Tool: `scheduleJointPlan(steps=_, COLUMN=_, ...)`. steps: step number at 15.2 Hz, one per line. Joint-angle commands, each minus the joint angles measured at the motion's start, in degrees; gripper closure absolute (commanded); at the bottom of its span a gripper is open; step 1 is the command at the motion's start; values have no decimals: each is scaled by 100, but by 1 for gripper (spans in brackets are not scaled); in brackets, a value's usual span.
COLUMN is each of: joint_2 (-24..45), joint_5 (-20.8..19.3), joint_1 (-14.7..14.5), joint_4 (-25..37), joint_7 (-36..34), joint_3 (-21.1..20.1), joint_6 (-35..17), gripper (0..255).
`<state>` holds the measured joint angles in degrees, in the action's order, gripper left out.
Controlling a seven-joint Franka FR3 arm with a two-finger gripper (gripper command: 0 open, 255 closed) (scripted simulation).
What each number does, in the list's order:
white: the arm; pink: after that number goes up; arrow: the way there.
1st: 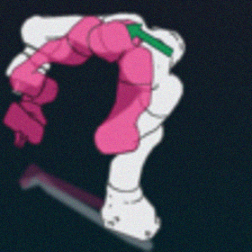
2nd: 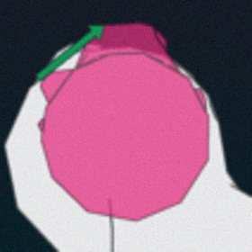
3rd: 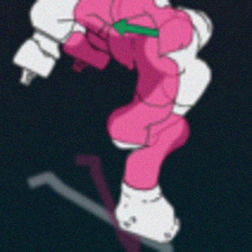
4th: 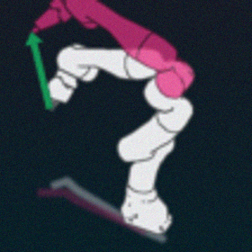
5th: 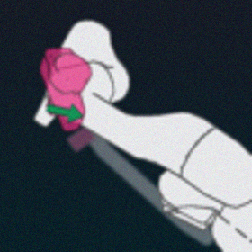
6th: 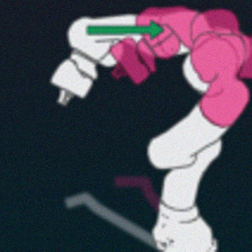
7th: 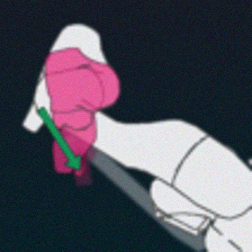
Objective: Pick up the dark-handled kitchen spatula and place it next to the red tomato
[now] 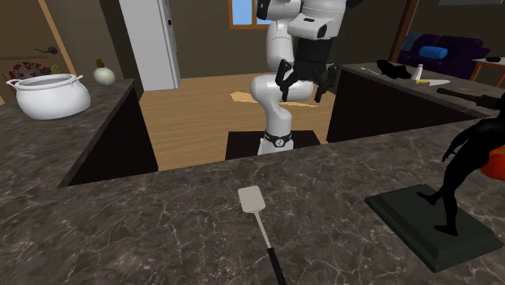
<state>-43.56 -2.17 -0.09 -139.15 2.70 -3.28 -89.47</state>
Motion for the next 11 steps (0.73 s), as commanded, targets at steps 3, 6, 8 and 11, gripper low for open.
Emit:
scheduleJointPlan(steps=3, joint_2=245, joint_5=-79, joint_1=40, joint_4=-87, joint_7=175, joint_3=141, joint_6=-421, gripper=0)
scheduleJointPlan(steps=6, joint_2=674, joint_5=-173, joint_1=94, joint_4=-151, joint_7=433, joint_3=348, joint_6=-1047, gripper=0)
scheduleJointPlan(steps=8, joint_2=997, joint_5=-217, joint_1=121, joint_4=-147, joint_7=604, joint_3=483, joint_6=-1455, gripper=0)
scheduleJointPlan(steps=11, joint_2=1530, joint_5=-246, joint_1=154, joint_4=-75, joint_7=866, joint_3=676, joint_6=-2044, gripper=0)
